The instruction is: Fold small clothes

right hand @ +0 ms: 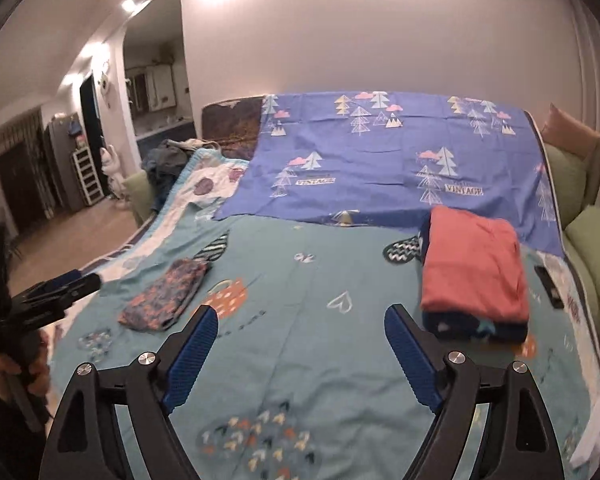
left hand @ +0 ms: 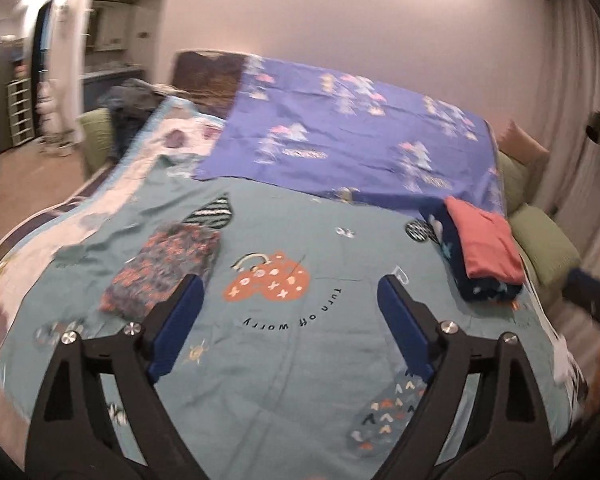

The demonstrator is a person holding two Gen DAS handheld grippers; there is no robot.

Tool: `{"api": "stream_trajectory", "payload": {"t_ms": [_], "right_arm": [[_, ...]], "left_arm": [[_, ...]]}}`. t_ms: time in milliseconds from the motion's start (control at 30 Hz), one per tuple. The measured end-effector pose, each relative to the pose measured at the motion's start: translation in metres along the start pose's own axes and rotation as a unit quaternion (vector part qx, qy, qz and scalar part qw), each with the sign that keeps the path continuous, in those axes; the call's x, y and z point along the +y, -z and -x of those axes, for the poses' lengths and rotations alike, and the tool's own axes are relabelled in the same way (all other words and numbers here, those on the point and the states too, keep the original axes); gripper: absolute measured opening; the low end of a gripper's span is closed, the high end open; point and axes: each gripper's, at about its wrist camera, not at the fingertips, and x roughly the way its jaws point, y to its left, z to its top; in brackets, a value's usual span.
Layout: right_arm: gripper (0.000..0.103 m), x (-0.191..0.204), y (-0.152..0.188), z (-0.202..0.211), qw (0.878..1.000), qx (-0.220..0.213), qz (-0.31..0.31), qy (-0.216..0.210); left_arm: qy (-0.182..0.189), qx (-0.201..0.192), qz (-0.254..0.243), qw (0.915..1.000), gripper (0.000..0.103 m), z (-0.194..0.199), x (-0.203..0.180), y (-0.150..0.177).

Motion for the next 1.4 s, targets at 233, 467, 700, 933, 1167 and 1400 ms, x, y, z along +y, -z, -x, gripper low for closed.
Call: {"api": "stream_trajectory", "payload": {"t_ms": [233,467,700,933,1167,1400], "right_arm": [[0.089,0.026,0.045,0.037,0.999,-0.016,0.015,0.039],[0.089,0.037,0.072,0.04,1.0,0.017,0.024,0.002],[0.089,0.058,0.071,0.022,0.996,0.04,0.042,-0.064],[0.089,0.073,0.059,0.006,0.994,0.049,0.048,-0.084],[0.089,0.084,0.053,-0.014,0.991,0.069,0.07,-0.085],[0.089,0.091,0.054,-0.022,0.991,0.075,0.077,-0.085]], "left_arm": [[-0.035,0.022,-0.032,0.9986,0.097,0.035,-0.036,0.032],[-0.093,0.041,-0.012,0.9948,0.097,0.057,-0.042,0.057],[-0.121,0.038,0.0,0.9919,0.097,0.076,-0.038,0.068],[-0.135,0.041,0.012,0.99,0.097,0.075,-0.026,0.067],[-0.155,0.044,0.026,0.9867,0.097,0.073,-0.017,0.068],[-0.16,0.043,0.036,0.9855,0.097,0.073,-0.011,0.068]]}}
